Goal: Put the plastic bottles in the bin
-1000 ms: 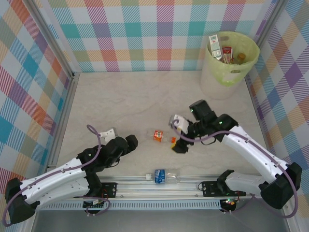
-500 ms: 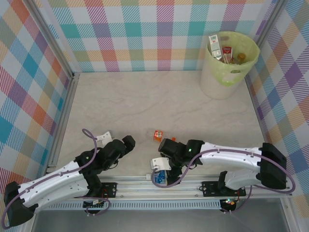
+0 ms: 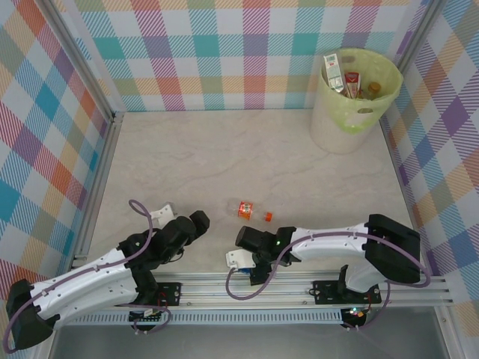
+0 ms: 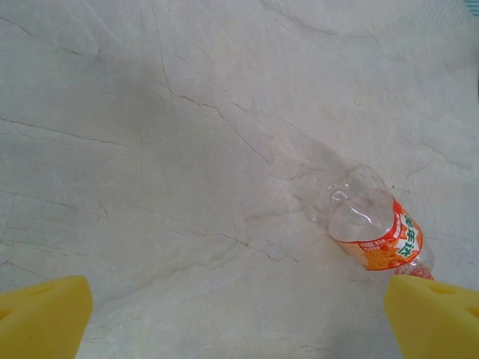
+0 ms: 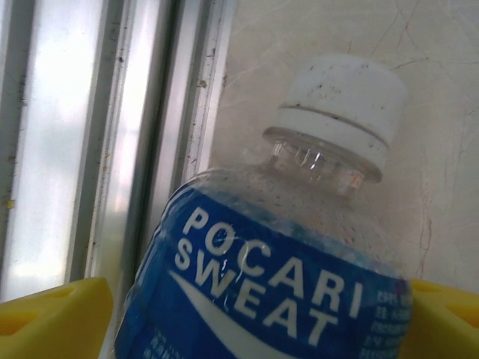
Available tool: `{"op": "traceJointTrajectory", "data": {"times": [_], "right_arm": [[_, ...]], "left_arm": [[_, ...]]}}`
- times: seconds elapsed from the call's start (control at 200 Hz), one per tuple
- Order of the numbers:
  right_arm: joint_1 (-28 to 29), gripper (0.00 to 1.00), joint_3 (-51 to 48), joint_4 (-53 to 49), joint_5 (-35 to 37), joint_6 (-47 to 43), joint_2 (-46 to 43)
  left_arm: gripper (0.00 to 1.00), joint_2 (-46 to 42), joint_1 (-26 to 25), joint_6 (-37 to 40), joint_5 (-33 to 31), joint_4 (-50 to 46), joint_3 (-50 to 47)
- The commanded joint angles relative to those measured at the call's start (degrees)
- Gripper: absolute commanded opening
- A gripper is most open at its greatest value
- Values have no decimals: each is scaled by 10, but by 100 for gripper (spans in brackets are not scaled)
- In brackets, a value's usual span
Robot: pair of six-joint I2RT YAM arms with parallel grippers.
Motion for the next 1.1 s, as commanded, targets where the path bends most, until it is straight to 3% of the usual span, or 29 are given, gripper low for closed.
{"op": "traceJointTrajectory", "data": {"times": [0.0,0.2,0.42,0.59,0.73,0.87,1.095], "right_arm": [[1,86,0,40,54,24,18],[-26,70,11,17,83,30,16],[-87,55,38,-8,12,29,-90],[-228,54,113,-4,-51,83,-158],[-351,55,197,56,-41,121,-156],[-479,56,296,115,-32,180,-103],[-603,56,478,152,37,243,24]], "left_arm": [[100,5,9,-2,-19,3,-5],[100,18,22,11,-14,23,-3],[100,54,40,57,13,75,12],[100,79,51,97,23,139,18],[100,81,69,119,12,182,15],[100,77,92,151,15,212,12],[100,97,127,192,44,251,17]]}}
